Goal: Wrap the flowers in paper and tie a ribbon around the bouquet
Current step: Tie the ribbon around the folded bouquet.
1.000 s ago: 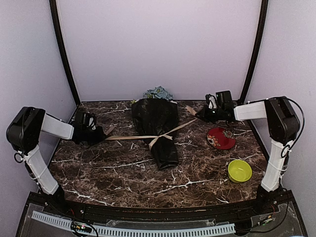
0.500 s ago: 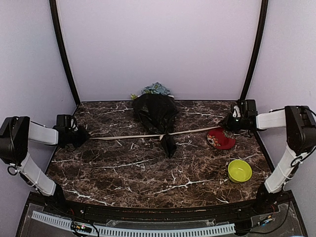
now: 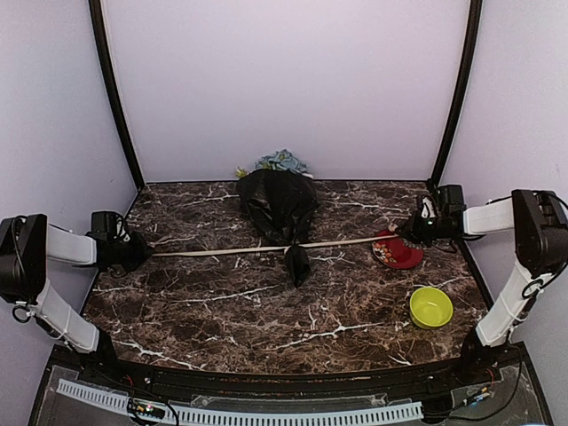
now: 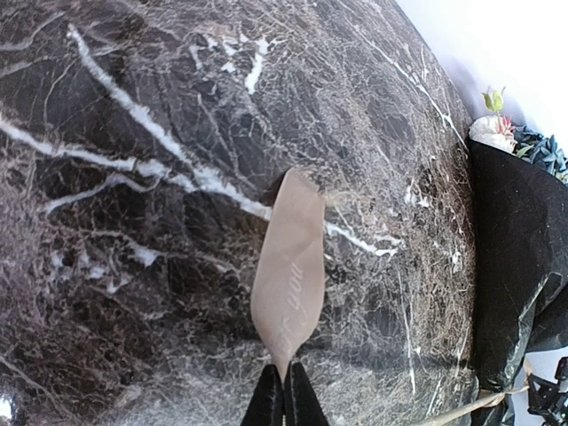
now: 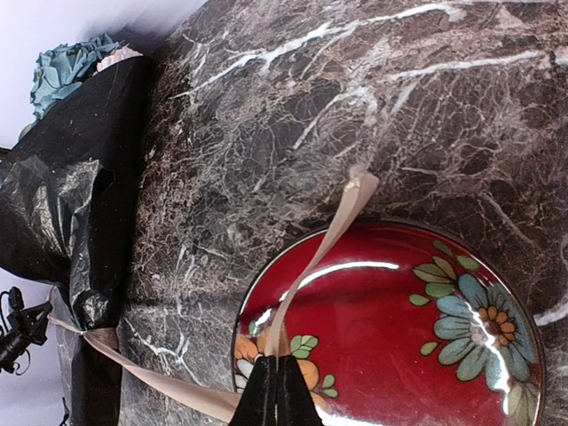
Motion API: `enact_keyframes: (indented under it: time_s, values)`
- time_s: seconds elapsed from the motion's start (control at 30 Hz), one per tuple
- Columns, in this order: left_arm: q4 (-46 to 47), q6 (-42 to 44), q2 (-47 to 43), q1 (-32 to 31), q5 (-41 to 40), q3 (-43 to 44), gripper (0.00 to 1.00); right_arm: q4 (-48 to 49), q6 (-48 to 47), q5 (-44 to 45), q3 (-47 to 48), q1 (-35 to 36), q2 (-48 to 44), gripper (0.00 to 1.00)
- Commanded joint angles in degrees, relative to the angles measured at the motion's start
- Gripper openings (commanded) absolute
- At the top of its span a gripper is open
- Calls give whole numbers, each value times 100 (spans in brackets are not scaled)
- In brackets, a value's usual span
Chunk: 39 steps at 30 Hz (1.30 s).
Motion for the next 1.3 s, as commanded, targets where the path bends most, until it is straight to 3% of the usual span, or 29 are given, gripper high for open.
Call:
enact_keyframes:
  time_s: [0.0,0.5,0.6,0.77,0.97,1.2,1.27]
  values:
    - [-32,34,-221,607,-1164,-159,0,178,-259,1089,-109,-731,-2,0]
    - [-60,99,-281,751,-1302,-201,0,-187,-564,1215,144,-768,120,0]
    - [-51,196,-390,674,-1101,-134,0,-404,-575,1385,286,-487,-6,0]
    - [-194,727,-844,-710,-1668,294,0,-945,-911,1510,1012,729,-39,0]
    - [259,1393,-939,-2155,-1460,1029,0,-1419,-1169,988,1900,1698,82,0]
    - [711,2337,-1131,-3314,-795,1791,0,-2039,-1729,-109,2262,2176,-218,0]
    - [750,2600,-1179,-3618,-615,2010,0,-2212,-1760,-77,2325,2194,-275,0]
